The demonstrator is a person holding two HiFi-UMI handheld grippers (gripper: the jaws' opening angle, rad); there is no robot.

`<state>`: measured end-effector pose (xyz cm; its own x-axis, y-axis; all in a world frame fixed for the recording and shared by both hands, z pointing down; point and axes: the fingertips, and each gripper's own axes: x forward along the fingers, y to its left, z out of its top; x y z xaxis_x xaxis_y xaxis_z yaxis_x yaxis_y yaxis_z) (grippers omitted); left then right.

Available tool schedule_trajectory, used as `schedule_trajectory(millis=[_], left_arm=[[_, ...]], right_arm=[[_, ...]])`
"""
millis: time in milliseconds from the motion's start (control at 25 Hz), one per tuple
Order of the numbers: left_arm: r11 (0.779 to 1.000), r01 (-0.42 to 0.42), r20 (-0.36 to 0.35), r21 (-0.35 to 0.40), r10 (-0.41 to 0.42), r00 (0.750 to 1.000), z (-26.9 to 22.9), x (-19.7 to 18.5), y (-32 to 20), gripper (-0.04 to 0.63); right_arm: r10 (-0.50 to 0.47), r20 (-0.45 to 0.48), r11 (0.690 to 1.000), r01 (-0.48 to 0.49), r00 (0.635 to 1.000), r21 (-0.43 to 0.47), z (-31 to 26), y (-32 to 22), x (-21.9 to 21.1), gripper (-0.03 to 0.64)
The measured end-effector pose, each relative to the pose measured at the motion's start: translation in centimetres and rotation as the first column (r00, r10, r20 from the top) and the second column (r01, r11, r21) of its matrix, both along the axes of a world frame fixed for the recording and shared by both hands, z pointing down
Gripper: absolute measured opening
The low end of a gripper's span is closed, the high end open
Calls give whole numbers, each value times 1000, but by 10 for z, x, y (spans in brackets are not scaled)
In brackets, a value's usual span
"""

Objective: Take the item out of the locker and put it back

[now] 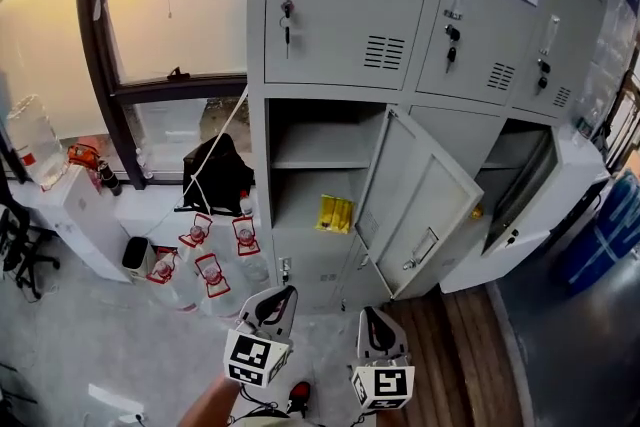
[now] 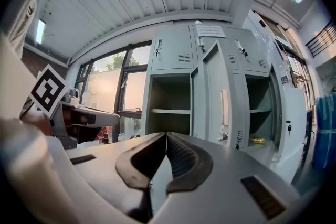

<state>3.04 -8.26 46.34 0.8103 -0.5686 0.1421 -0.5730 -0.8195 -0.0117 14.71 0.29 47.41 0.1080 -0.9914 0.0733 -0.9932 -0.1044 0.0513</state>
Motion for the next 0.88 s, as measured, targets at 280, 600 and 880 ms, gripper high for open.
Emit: schedule_trajectory(millis=[280, 600, 880], left_arm=[[999, 16, 21, -29, -16, 1000, 19, 23, -61, 23], [996, 56, 49, -71, -53, 997, 46, 32, -113, 23], [993, 73, 70, -91, -66, 995, 67, 39, -144, 23]], right_arm=[[-32, -1, 999, 32, 999, -31, 17, -72, 21, 18], [-65, -16, 995, 63, 998, -82, 42, -135, 36, 18], [-129, -129, 975, 103, 983, -195, 72, -184, 38, 23]])
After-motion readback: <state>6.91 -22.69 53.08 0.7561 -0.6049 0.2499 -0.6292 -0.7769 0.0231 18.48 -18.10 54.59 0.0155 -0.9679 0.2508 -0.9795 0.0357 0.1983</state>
